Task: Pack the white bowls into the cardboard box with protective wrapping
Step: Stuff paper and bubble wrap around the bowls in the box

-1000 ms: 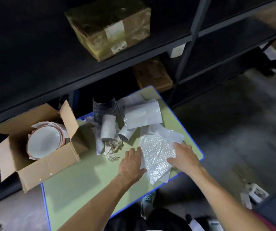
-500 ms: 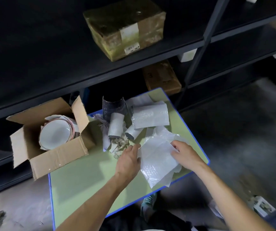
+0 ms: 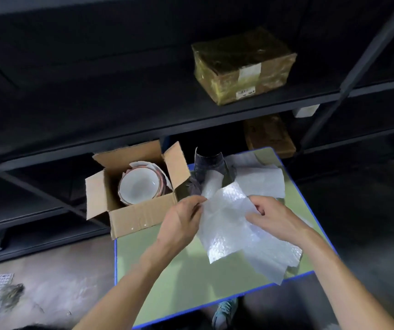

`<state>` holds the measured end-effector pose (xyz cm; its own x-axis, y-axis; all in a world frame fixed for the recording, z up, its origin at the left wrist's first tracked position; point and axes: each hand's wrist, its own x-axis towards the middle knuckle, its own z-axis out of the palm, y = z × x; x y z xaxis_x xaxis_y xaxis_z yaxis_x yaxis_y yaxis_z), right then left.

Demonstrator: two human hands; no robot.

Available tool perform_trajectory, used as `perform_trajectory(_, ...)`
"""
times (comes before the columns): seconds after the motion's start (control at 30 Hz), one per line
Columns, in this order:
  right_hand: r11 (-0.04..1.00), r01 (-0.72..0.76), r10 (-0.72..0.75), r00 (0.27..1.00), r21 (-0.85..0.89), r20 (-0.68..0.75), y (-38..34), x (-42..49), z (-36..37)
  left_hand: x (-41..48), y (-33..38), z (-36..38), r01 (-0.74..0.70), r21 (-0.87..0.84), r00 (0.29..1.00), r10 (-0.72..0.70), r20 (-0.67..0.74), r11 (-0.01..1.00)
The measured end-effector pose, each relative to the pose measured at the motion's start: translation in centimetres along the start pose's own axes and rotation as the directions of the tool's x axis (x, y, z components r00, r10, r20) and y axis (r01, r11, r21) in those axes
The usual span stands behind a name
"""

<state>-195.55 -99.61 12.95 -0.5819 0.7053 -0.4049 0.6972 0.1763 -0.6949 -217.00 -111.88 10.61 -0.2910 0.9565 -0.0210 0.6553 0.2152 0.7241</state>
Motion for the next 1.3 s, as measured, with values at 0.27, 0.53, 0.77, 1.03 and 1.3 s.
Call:
perform_trajectory(0.27, 0.996, 0.08, -0.083, 0.994, -0.048, -0.072, -9.4, 0.5, 1.8, -0.1, -3.9, -7.1, -0.008, 0.03, 0.983, 0.013, -0.184, 1.0)
perform_trajectory(0.53, 0.981, 0.051, -0.103, 0.956, -0.19, -0.275, -14.9, 1.7, 2.3, 2.4, -7.8, -10.1, 0.12, 0.101, 0.978, -0.1, -0.183, 0.988)
perform_trajectory(0.77, 0.952, 0.077, -0.184, 0.917, -0.296, -0.353, -19.5, 1.9, 2.3, 4.0, -7.6, -8.5, 0.137, 0.175, 0.989, -0.124, -0.081, 0.975)
perform_trajectory(1.03, 0.864, 0.12, -0.291, 0.911, -0.488, -0.291, -20.4, 5.5, 3.7, 5.5, -7.7, -6.8, 0.183, 0.183, 0.979, -0.163, -0.123, 0.966)
perform_trajectory(1.3, 0.814, 0.071, -0.174, 0.977, -0.577, -0.125, -22.4, 8.3, 5.0, 4.8, -9.1, -6.1, 0.212, 0.158, 0.961, -0.177, -0.21, 0.964)
